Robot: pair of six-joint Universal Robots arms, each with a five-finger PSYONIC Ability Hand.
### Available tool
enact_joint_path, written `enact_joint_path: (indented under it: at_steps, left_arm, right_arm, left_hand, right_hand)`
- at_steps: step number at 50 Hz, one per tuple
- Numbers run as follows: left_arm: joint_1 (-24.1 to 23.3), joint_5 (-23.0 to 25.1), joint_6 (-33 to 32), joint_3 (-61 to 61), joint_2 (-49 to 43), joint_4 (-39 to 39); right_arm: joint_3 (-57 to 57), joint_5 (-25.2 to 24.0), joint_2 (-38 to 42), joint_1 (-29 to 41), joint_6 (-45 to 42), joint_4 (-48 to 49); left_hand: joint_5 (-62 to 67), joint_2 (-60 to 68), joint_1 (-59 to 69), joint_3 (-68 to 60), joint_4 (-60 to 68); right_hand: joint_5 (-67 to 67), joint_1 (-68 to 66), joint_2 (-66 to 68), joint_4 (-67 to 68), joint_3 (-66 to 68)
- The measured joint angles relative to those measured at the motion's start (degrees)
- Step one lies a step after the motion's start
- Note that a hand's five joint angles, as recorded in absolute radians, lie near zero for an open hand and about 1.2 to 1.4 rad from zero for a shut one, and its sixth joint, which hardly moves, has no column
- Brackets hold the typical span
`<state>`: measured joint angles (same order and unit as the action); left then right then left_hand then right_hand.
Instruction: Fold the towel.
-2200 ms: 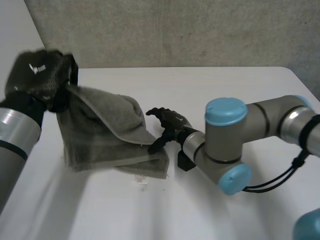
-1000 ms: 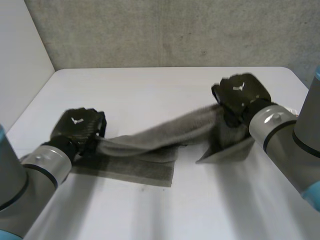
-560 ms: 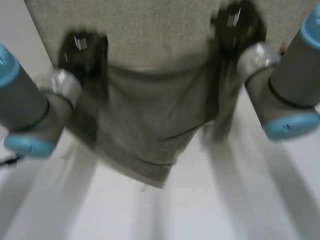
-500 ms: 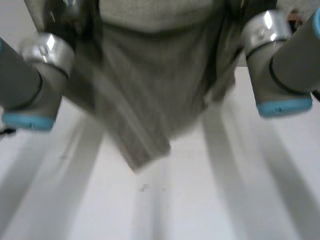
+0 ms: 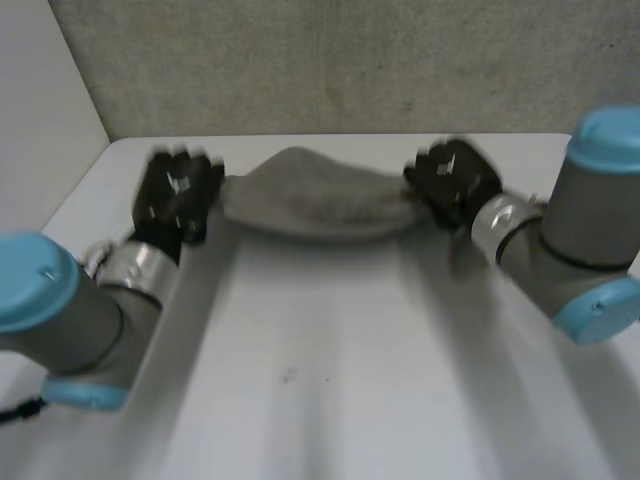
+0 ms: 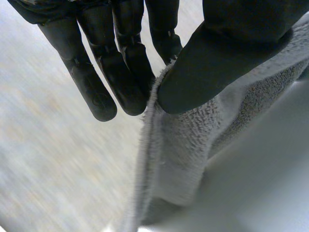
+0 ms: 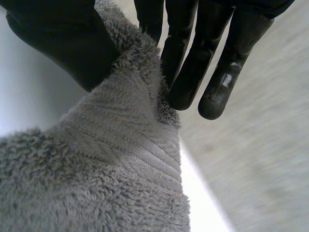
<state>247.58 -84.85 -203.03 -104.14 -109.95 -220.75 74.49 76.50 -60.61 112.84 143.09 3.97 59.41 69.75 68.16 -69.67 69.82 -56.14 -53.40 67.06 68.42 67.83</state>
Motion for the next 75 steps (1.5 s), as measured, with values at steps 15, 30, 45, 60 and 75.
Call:
enact_joint_path:
  at_steps: [15,30,45,60,75]
  left_arm:
    - [-0.12,-0.08,-3.16,-7.23,-0.82,1.51]
    - [-0.14,-0.1,-2.43,-9.32,3.78,1.86]
    - [0.34,-0.11,-2.42,-9.98,3.79,1.82]
    - [0.45,-0.04,-2.45,-10.55,3.78,1.81]
    - [0.46,-0.04,-2.46,-10.63,3.68,1.81]
  right_arm:
    - [6.87,2.42,2.41,-0.72,9.86,-2.25]
    - [20.59,4.71,-11.05,-6.76,33.97,-2.58]
    - [40.05,4.37,-21.62,-7.72,23.53,-0.08]
    - [47.88,3.98,-19.57,-9.52,13.27,13.22]
    - [46.34,4.13,-12.36,-12.57,8.33,19.63]
  left_hand:
    - [0.0,0.0,0.0,0.0,0.0]
    - [0.0,0.0,0.0,0.0,0.0]
    - [0.0,0.0,0.0,0.0,0.0]
    - [0.0,0.0,0.0,0.0,0.0]
    - [0.0,0.0,0.0,0.0,0.0]
  right_hand:
    - [42.47,31.88,-42.73,-44.61,-43.77]
    - [42.73,31.95,-42.72,-45.04,-43.94]
    - [42.71,31.95,-42.77,-45.15,-44.08]
    - [41.86,31.94,-42.7,-45.01,-43.93]
    - [30.19,10.74,-13.38,-15.25,-15.41]
